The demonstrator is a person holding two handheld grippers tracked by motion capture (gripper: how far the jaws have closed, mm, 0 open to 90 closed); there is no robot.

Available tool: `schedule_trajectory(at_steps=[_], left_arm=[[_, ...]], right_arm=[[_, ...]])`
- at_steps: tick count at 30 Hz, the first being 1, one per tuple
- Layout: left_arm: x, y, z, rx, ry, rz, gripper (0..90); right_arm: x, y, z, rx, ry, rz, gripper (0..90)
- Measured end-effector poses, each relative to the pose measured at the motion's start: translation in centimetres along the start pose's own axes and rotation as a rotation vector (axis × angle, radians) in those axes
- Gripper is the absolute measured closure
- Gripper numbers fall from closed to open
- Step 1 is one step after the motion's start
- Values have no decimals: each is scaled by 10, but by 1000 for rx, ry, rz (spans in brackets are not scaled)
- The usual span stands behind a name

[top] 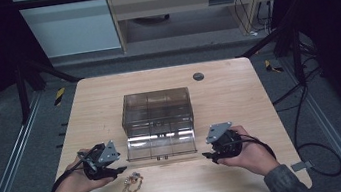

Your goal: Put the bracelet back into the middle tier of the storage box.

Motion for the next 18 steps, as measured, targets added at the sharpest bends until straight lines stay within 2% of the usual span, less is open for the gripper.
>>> schedule_trajectory(at_steps=[6, 8, 9, 10, 11, 12, 18], left_arm=[[-11, -4, 13, 43, -17, 13, 273], [-16, -5, 17, 58, -1, 1, 229], [-19, -6, 18, 64, 11, -8, 215], [-22, -6, 19, 73, 18, -13, 215], [-25, -7, 19, 92, 26, -23, 212], [-28, -8, 19, 100, 30, -27, 204], [-40, -9, 8, 125, 66, -20, 205]], right_arm=[[9, 23, 7, -180, 115, -108, 187], [11, 33, 5, -259, 129, -153, 184], [11, 39, 2, -278, 139, -183, 187], [12, 44, 0, -255, 141, -196, 180], [12, 49, -1, -229, 162, -184, 184], [11, 52, -2, -220, 184, -192, 191], [3, 60, 0, -255, 205, -259, 198]])
Point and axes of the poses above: each handheld gripper's, and its own axes: z roughly backward along the jaws, y roughly out of its underside, x roughly to its left, the point moved 2 cm from there along -z, roughly forward along the jaws, and after that the axes turned 14 degrees about -y, right-handed, at the moved point
